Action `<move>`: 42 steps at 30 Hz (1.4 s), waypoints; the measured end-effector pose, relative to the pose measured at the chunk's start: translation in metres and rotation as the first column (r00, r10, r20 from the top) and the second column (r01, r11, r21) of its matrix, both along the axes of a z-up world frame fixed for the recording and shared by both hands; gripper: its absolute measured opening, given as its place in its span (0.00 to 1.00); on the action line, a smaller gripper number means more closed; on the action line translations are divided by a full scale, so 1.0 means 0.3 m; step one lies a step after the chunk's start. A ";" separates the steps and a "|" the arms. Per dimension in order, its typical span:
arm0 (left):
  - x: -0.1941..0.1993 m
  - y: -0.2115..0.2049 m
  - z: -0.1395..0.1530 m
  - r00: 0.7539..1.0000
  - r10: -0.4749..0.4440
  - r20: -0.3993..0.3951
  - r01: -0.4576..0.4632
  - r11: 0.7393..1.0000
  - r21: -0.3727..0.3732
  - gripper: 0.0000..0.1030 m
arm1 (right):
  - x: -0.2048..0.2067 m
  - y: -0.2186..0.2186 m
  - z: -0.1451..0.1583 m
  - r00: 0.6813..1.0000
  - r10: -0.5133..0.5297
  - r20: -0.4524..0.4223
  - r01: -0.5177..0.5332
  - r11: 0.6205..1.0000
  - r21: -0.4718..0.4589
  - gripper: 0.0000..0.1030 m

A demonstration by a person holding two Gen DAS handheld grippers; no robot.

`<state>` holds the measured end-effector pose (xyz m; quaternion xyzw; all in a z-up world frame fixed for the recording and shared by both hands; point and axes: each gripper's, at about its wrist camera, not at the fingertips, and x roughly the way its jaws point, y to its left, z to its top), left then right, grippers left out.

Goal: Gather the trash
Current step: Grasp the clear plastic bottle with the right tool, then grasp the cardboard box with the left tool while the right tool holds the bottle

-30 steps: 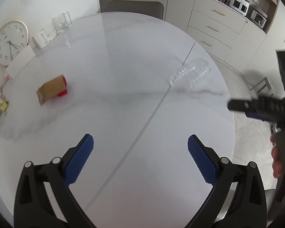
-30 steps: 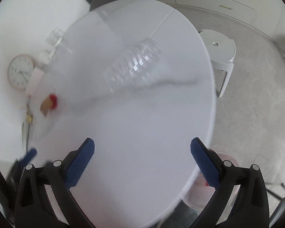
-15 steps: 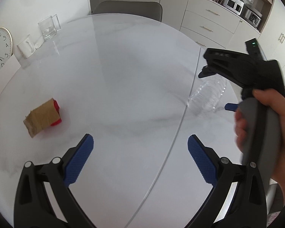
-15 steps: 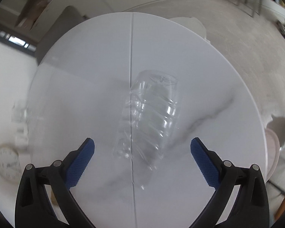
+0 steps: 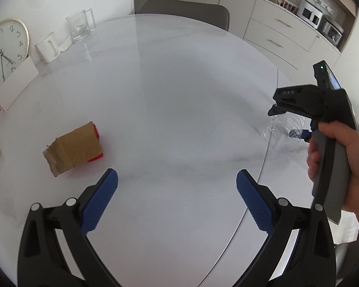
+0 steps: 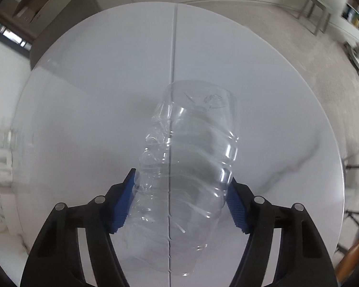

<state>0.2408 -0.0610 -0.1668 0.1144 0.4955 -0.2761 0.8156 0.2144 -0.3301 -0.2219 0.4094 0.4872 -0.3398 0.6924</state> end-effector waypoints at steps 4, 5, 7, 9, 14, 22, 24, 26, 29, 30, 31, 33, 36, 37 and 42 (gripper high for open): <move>-0.001 0.019 0.006 1.000 0.014 0.005 -0.014 1.000 -0.005 0.92 | -0.004 0.014 0.007 0.998 0.068 0.012 -0.067 0.998 -0.004 0.65; -0.001 0.025 0.010 1.000 0.012 0.010 -0.012 1.000 -0.005 0.92 | -0.003 0.021 0.012 0.996 0.087 0.018 -0.087 0.996 -0.002 0.65; -0.007 0.041 0.016 1.000 -0.002 0.021 0.002 1.000 -0.005 0.92 | -0.009 0.030 0.026 0.990 0.140 0.029 -0.140 0.990 -0.003 0.65; -0.001 0.065 0.022 0.998 -0.033 0.045 0.033 0.999 -0.001 0.92 | -0.012 0.071 0.055 0.973 0.229 0.036 -0.229 0.973 -0.016 0.65; 0.074 0.147 0.043 0.979 -0.159 0.125 0.154 0.987 0.048 0.92 | -0.019 0.166 0.122 0.912 0.403 0.074 -0.404 0.915 0.004 0.65; 0.223 0.229 0.018 0.838 -0.538 0.091 0.520 0.838 0.164 0.92 | -0.023 0.401 0.182 0.790 0.596 0.147 -0.611 0.786 0.094 0.65; 0.254 0.241 -0.010 0.772 -0.635 0.023 0.623 0.764 0.168 0.92 | -0.020 0.453 0.186 0.770 0.622 0.144 -0.637 0.763 0.110 0.66; 0.300 0.254 -0.042 0.722 -0.691 -0.023 0.684 0.709 0.170 0.92 | -0.028 0.487 0.189 0.750 0.647 0.141 -0.661 0.741 0.119 0.66; 0.386 0.263 -0.079 0.705 -0.703 -0.092 0.709 0.697 0.111 0.92 | -0.024 0.522 0.194 0.737 0.662 0.139 -0.676 0.726 0.126 0.66; 0.416 0.263 -0.090 0.706 -0.699 -0.114 0.708 0.701 0.088 0.92 | -0.022 0.531 0.193 0.737 0.661 0.140 -0.676 0.725 0.133 0.66; 0.441 0.262 -0.100 0.705 -0.697 -0.133 0.708 0.704 0.063 0.91 | -0.019 0.531 0.190 0.739 0.658 0.141 -0.673 0.726 0.140 0.66; 0.478 0.253 -0.120 0.705 -0.693 -0.151 0.705 0.708 0.042 0.82 | -0.028 0.518 0.180 0.744 0.653 0.138 -0.668 0.731 0.142 0.66; 0.497 0.244 -0.152 0.679 -0.719 -0.148 0.731 0.681 0.047 0.71 | -0.018 0.523 0.178 0.749 0.648 0.134 -0.662 0.738 0.132 0.66; 0.497 0.242 -0.165 0.669 -0.728 -0.149 0.741 0.669 0.059 0.70 | -0.006 0.524 0.177 0.751 0.647 0.134 -0.661 0.740 0.128 0.66; 0.484 0.255 -0.211 0.649 -0.749 -0.134 0.761 0.638 0.116 0.49 | 0.038 0.517 0.179 0.753 0.643 0.139 -0.657 0.746 0.108 0.66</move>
